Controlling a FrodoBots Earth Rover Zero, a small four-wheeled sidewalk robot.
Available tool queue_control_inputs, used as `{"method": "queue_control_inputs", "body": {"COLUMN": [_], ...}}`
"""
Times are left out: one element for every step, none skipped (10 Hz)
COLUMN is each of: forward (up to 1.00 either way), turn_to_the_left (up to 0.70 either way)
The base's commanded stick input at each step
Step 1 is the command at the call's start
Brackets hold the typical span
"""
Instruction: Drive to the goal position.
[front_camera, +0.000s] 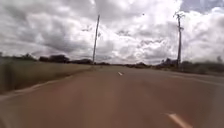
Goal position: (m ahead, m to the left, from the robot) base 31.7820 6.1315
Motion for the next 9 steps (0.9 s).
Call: {"method": "queue_control_inputs", "body": {"forward": [1.0, 1.0, 1.0, 1.0, 1.0, 1.0, 1.0, 1.0, 1.0], "turn_to_the_left": [0.0, 0.0, 0.0, 0.0, 0.0, 0.0, 0.0, 0.0, 0.0]}}
